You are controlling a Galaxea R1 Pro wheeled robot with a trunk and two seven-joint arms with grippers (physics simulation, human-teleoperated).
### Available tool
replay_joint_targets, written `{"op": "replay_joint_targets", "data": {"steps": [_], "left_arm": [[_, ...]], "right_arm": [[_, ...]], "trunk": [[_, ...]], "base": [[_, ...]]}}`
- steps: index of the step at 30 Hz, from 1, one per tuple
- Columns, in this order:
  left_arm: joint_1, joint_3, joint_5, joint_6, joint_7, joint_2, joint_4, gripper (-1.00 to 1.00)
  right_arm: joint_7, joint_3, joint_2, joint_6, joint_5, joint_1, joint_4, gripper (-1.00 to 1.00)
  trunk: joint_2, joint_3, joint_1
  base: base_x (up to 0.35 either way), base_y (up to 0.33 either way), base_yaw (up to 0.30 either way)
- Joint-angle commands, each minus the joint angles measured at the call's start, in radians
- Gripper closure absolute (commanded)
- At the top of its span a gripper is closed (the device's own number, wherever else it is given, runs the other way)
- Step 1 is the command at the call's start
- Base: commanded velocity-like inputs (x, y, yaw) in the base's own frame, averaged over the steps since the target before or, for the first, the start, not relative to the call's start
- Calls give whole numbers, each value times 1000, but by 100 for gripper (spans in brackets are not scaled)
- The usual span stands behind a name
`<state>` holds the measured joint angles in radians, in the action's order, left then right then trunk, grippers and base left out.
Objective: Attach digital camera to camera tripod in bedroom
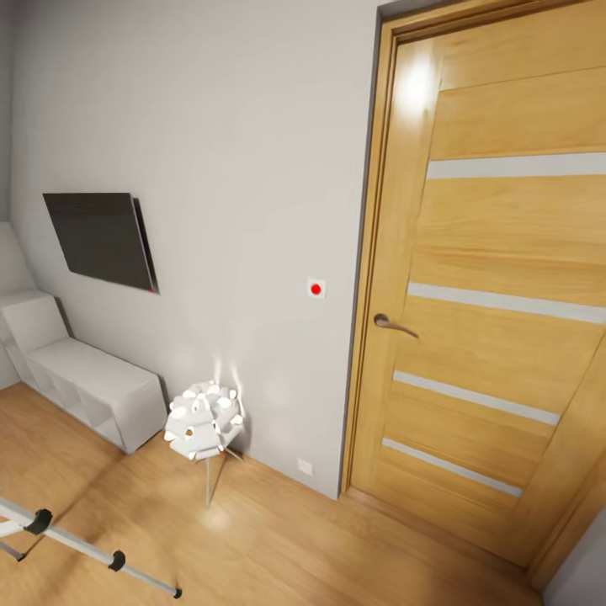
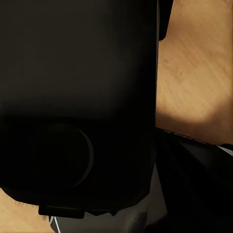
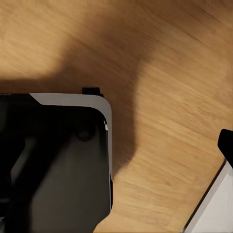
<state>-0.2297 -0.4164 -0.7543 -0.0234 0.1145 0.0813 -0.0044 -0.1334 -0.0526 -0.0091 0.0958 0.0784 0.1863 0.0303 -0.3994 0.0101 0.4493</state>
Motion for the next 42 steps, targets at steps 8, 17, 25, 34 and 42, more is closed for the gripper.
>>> {"op": "replay_joint_targets", "data": {"steps": [8,17,25,34,42], "left_arm": [[0,-7,-8,-2,5,0,1,100],[0,-7,-8,-3,5,0,1,100],[0,-7,-8,-3,5,0,1,100],[0,-7,-8,-3,5,0,1,100],[0,-7,-8,-3,5,0,1,100]], "right_arm": [[-3,-6,0,5,8,1,3,-100],[-3,-6,1,5,8,1,3,-100],[-3,-6,1,6,8,1,3,-100],[-6,-6,6,5,8,1,3,-100],[-6,-6,7,6,8,1,3,-100]], "trunk": [[-1,0,1],[-1,0,1],[-1,0,1],[-1,0,1],[-1,0,1]], "base": [[221,0,0],[225,0,0],[225,0,0],[215,0,0],[176,0,0]]}}
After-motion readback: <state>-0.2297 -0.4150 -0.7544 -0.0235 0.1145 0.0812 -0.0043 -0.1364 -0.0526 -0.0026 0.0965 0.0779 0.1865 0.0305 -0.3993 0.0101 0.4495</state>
